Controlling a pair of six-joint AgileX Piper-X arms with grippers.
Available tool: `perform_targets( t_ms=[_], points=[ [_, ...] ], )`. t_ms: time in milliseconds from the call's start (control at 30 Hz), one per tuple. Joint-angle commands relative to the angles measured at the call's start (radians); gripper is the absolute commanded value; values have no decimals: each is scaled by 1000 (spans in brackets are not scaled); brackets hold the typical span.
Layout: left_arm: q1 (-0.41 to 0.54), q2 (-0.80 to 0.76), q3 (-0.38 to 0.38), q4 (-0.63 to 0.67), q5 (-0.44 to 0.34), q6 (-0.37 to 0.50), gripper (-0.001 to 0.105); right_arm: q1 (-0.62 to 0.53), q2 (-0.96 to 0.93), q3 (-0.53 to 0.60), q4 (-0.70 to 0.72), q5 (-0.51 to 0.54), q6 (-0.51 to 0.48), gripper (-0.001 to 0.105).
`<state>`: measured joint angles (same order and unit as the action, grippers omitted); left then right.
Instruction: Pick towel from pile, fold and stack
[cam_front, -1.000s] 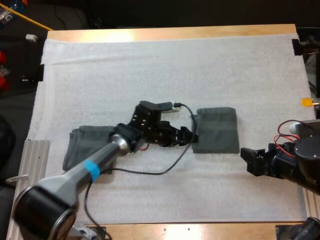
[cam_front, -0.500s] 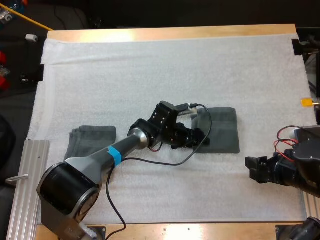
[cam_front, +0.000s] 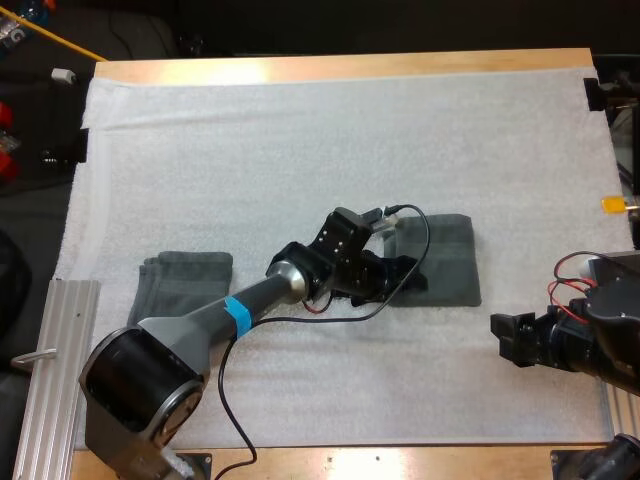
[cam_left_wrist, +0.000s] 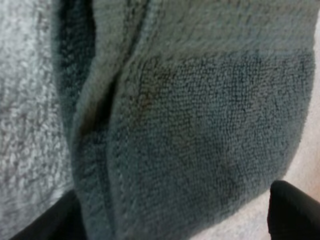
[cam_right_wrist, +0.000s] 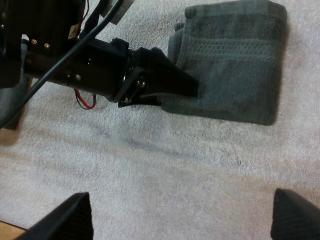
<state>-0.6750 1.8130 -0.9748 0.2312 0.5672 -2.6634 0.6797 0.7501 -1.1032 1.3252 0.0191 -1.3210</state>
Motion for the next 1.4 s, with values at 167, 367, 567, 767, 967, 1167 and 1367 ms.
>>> perform_targets(
  t_ms=[167, 367, 567, 767, 967, 1167, 1367],
  points=[
    [-23, 37, -57, 12, 27, -53, 66, 1, -4, -6, 3, 7, 0, 70],
    [-23, 43, -65, 12, 36, -51, 30, 1, -4, -6, 3, 7, -4, 70],
    [-23, 33, -65, 25, 66, -3, 0, 1, -4, -6, 3, 7, -5, 70],
    [-11, -69, -66, 204, -24, 282, 0, 1, -4, -6, 3, 7, -8, 70],
    [43, -193, -66, 519, -210, 590, 0, 1, -4, -6, 3, 7, -8, 70],
    [110, -292, -66, 765, -478, 803, 0, 1, -4, -6, 3, 7, -8, 70],
    [204, -389, -66, 882, -624, 890, 0, 1, -4, -6, 3, 7, -8, 70]
  ],
)
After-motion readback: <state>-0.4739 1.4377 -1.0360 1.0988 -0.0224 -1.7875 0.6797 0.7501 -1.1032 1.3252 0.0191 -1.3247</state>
